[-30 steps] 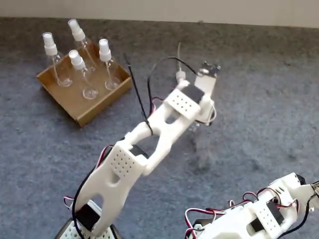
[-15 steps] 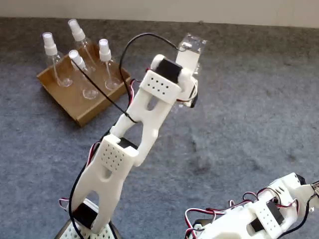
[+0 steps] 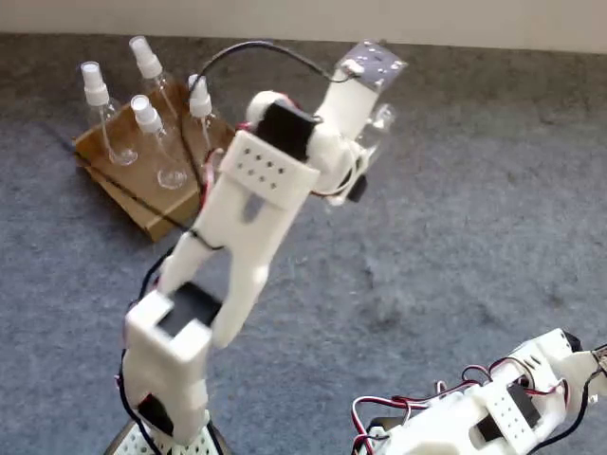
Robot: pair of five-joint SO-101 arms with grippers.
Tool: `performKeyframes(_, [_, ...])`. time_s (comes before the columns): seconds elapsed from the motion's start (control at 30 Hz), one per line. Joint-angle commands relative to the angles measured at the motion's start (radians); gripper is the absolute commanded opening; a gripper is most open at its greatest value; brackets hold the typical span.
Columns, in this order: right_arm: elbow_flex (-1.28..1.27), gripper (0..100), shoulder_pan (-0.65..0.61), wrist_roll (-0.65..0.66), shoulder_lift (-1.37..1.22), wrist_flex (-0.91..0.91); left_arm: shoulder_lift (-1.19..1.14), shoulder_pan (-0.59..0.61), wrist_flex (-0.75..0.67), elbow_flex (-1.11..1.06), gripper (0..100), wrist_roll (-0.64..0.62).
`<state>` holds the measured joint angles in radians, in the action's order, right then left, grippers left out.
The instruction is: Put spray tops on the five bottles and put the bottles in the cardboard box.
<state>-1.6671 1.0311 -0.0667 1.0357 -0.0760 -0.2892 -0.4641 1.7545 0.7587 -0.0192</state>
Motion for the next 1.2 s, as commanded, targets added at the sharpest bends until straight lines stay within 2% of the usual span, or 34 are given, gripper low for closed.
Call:
performKeyframes(0.0, [-0.102, 0.5, 0.002, -0.009, 0.016, -0.001, 0.231, 0.013, 0.005, -0.166, 4, 0.012])
performKeyframes(0.13, [-0.102, 0.5, 0.002, -0.009, 0.016, -0.001, 0.398, 0.016, 0.002, -0.372, 4, 0.014])
performKeyframes(0.3, [-0.102, 0.5, 0.002, -0.009, 0.016, -0.001, 0.559, 0.114, -0.002, -0.622, 4, 0.028])
performKeyframes(0.43, [-0.102, 0.5, 0.002, -0.009, 0.016, -0.001, 0.633, 0.226, -0.026, -0.819, 4, 0.209])
performKeyframes(0.57, [-0.102, 0.5, 0.002, -0.009, 0.016, -0.001, 0.67, 0.328, -0.147, -1.038, 4, 0.385])
performKeyframes(0.67, [-0.102, 0.5, 0.002, -0.009, 0.016, -0.001, 0.676, 0.383, -0.284, -1.181, 4, 0.45])
performKeyframes(1.03, [-0.102, 0.5, 0.002, -0.009, 0.016, -0.001, 0.668, 0.403, -0.798, -1.577, 4, 0.459])
performKeyframes(1.17, [-0.102, 0.5, 0.002, -0.009, 0.016, -0.001, 0.668, 0.401, -0.899, -1.666, 4, 0.459])
